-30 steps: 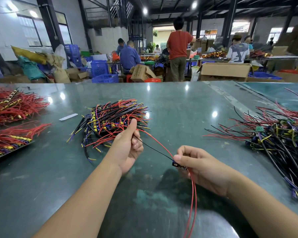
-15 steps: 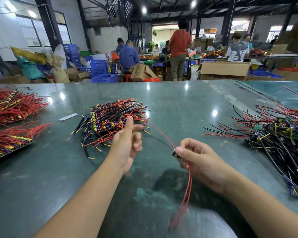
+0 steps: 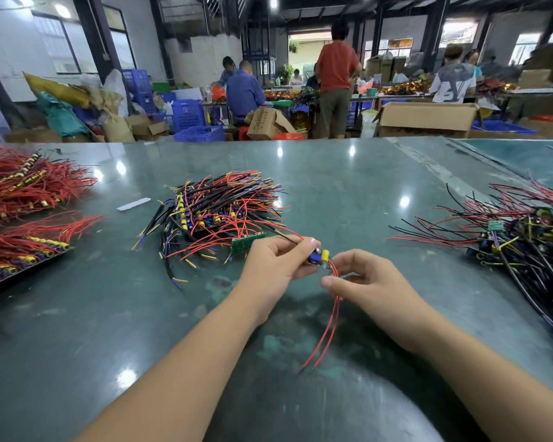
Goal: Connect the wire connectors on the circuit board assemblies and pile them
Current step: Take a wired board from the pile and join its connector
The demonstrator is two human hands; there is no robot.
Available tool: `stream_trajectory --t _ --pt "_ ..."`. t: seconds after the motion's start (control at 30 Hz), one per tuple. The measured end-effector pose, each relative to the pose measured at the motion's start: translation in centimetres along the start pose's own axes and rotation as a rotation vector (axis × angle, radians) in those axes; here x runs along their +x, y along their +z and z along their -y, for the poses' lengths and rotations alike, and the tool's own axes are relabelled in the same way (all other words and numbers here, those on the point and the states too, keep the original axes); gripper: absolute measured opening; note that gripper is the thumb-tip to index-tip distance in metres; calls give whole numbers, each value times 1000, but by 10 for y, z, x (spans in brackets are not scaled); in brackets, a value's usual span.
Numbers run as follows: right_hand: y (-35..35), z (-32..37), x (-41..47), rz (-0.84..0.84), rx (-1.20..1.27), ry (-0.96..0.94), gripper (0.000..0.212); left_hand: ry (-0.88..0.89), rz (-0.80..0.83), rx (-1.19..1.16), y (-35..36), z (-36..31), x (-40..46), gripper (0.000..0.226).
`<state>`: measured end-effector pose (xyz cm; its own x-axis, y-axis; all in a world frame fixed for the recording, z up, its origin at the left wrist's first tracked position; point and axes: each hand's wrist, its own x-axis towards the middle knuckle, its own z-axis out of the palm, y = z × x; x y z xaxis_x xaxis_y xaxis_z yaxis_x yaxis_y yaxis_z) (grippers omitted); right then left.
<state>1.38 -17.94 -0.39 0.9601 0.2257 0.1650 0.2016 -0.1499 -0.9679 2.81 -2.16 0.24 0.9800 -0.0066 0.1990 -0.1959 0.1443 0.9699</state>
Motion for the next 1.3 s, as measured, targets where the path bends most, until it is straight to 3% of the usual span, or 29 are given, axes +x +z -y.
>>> stream_trajectory --t 0.2,0.43,0.7,0.83,1.1,1.3 --pt "1 1 -1 -76 49 -33 3 -24 89 24 3 -2 -6 10" --pt "-6 0 4 -94 216 36 7 -5 37 -15 -2 -5 -3 5" --pt "-32 11 1 173 228 295 9 -124 202 39 -7 -7 -5 6" --pt "-36 18 -2 214 160 381 14 -148 280 82 -7 -8 -7 8" --pt "-33 19 -6 253 0 287 21 -137 214 50 -8 -9 -8 10" --pt "-44 11 -1 158 -553 94 24 -122 160 90 -9 -7 -7 8"
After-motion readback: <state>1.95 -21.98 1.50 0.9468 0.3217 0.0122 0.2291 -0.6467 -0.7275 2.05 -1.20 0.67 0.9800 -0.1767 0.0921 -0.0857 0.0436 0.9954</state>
